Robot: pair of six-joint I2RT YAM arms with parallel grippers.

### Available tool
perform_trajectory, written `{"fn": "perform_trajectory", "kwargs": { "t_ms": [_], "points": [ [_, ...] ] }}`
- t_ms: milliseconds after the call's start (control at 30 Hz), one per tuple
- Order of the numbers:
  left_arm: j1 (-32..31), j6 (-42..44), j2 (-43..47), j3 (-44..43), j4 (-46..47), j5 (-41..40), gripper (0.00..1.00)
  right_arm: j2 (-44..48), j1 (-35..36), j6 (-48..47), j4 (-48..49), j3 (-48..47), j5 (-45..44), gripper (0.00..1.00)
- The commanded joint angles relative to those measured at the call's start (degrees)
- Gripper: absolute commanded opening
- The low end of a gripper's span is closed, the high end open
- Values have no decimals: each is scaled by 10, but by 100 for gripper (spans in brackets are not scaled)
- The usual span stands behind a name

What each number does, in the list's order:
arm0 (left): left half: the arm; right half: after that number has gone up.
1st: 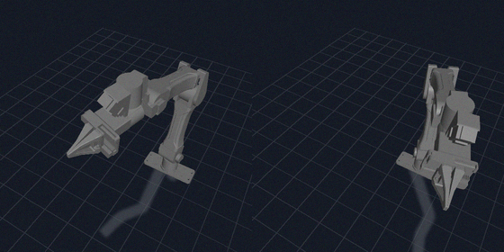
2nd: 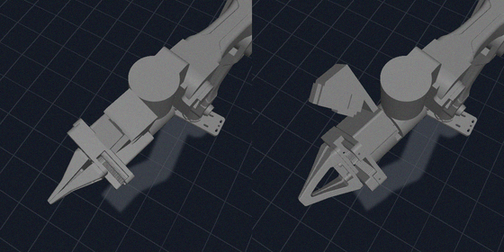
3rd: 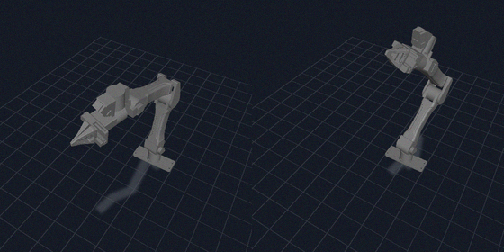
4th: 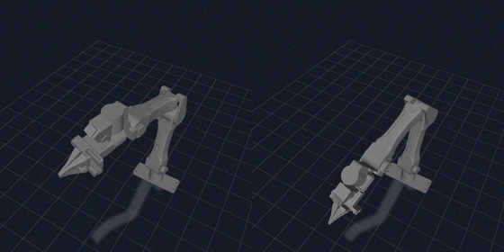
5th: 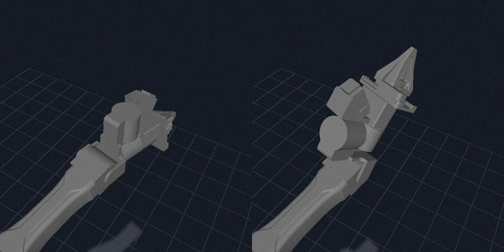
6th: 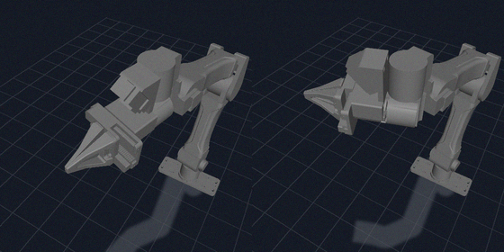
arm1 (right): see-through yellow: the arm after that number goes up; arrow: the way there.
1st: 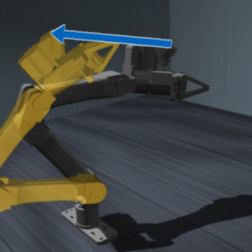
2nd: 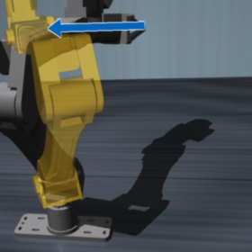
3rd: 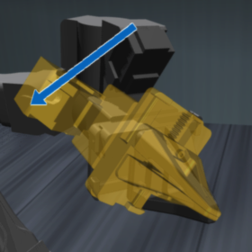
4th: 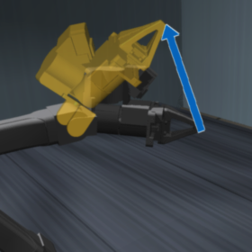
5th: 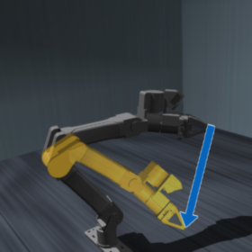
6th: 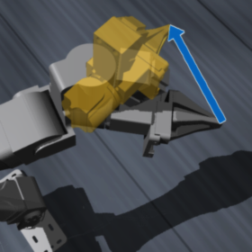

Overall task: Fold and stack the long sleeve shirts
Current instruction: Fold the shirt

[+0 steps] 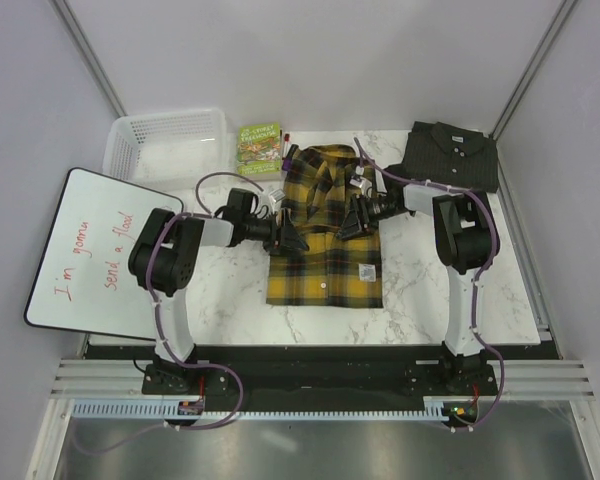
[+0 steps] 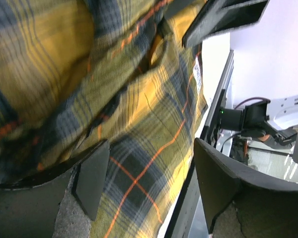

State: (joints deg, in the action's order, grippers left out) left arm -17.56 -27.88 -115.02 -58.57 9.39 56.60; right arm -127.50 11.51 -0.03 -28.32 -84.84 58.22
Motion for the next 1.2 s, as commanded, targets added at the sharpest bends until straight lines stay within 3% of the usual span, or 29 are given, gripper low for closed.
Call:
{"fn": "perform_trajectory", "kwargs": {
  "t_ms": [0,100,167,267,300,367,400,500,533,600,633,667,700,767,800,833,1000,1167],
  "points": [
    [4,-18,59,71,-13,-1,77,38,13,-6,4,79,-53,53],
    [4,14,160,88,-45,20,77,101,24,-1,5,135,-36,53],
    [-4,81,264,74,-155,-17,79,149,22,-24,-16,137,-42,53],
    [-22,253,377,71,-252,-123,85,189,23,-66,-60,92,-57,53],
    [-31,346,452,75,-292,-156,87,197,24,-66,-65,81,-55,53],
    [-48,451,517,92,-315,-254,89,205,30,-73,-79,47,-57,53],
    [-63,541,581,101,-316,-309,99,205,34,-74,-82,36,-69,53],
    [-81,703,653,149,-314,-306,100,204,63,-81,-82,12,-104,53],
    [-84,728,684,160,-321,-299,99,201,83,-80,-76,10,-110,53],
    [-85,697,700,187,-316,-259,99,192,105,-65,-64,19,-115,52],
    [-85,695,698,183,-357,-230,100,188,125,-59,-48,23,-123,52],
    [-92,759,697,175,-397,-188,100,178,134,-55,-41,26,-128,52],
    [-155,780,701,187,-411,-198,100,173,142,-50,-35,32,-132,52],
    [-256,743,748,273,-285,-329,100,149,156,-52,-25,35,-145,51],
    [-335,751,758,300,-258,-416,100,140,158,-68,-26,29,-149,49],
    [-368,759,763,321,-235,-448,100,131,158,-76,-35,26,-156,48],
    [-570,806,683,416,-69,-682,100,92,159,-106,-46,30,-177,43],
    [-601,813,547,409,37,-714,97,76,159,-124,-54,37,-184,40]
  ]
}}
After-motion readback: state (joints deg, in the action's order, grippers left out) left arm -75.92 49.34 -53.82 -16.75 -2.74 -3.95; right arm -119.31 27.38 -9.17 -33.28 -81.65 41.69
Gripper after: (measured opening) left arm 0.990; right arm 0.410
